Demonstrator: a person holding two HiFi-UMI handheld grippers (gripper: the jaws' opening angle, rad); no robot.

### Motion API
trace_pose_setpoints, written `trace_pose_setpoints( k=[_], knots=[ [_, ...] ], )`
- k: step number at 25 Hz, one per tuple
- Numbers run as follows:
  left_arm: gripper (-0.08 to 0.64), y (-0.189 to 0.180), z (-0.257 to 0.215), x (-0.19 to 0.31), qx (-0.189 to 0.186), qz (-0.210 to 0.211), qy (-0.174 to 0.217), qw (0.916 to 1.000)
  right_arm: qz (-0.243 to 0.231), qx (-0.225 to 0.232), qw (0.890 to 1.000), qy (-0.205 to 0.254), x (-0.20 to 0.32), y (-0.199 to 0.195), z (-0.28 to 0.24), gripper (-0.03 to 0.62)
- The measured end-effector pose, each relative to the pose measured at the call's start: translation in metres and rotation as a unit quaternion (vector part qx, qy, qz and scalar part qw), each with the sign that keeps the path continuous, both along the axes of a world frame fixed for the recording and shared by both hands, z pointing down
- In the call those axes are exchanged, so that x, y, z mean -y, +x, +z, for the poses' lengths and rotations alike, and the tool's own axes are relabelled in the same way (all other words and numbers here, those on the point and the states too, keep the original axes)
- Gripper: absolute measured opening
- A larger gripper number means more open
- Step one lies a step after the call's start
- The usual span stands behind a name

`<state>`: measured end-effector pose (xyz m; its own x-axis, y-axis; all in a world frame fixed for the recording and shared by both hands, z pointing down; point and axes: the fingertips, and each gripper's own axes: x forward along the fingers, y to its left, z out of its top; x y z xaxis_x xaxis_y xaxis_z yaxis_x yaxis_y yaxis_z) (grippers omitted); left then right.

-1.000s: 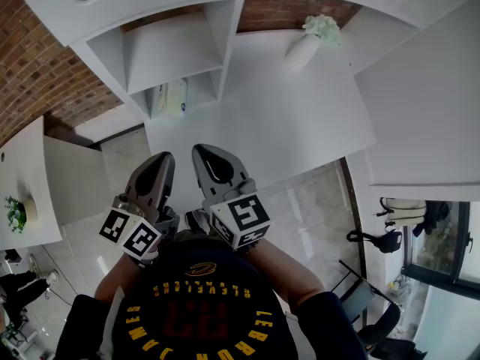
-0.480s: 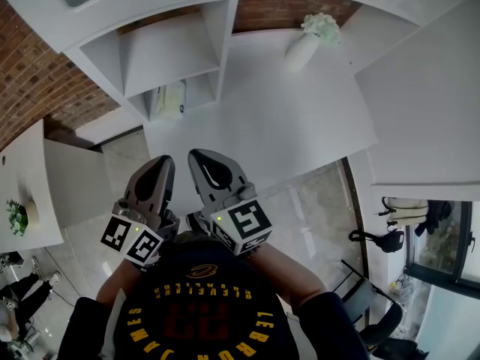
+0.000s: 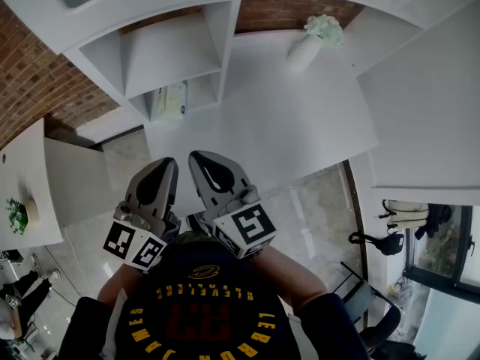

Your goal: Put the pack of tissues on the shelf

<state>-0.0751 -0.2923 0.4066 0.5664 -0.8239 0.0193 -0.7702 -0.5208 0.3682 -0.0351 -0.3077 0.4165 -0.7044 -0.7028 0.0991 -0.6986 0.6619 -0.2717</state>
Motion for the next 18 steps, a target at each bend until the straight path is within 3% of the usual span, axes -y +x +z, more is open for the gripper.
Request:
trace_pose_setpoints(
  k=[18],
  knots=[
    [0.003,0.0104,0.0007,-0.0001,0.022,0.004,0.008,0.9997,-0.003,0.003,1.000,-0.001,-0.0010,0.0064,0.0028,-0.002]
  ],
)
